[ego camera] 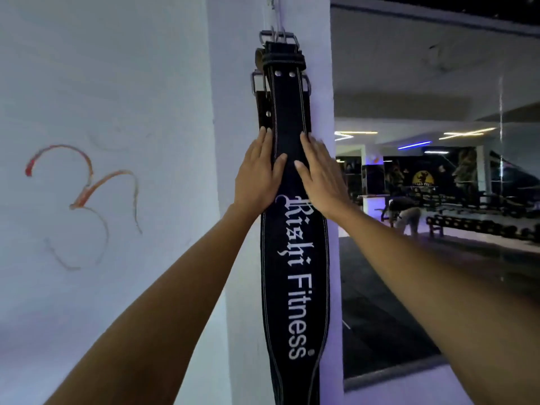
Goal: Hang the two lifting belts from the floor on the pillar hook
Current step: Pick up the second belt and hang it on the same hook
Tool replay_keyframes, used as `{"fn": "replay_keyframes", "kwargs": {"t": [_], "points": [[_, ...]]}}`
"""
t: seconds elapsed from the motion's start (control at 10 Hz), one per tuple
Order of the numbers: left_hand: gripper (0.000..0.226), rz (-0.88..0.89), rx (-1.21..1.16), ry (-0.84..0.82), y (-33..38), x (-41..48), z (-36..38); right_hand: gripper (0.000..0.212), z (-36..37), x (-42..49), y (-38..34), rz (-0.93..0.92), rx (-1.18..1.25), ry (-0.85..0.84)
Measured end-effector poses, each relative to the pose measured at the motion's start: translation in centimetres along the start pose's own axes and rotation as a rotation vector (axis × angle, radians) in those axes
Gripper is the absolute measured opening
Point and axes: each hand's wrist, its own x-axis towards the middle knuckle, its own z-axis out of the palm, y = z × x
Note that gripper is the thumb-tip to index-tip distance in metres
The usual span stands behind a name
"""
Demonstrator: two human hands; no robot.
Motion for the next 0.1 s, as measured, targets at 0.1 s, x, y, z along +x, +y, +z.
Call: {"fn": "replay_keyframes", "kwargs": {"t": [0.1], "points": [[0.06, -0.053, 0.147, -0.048, 1.47, -4.08, -0.85, 0.054, -1.43, -4.57, -0.27, 0.041, -0.096, -0.061]]}}
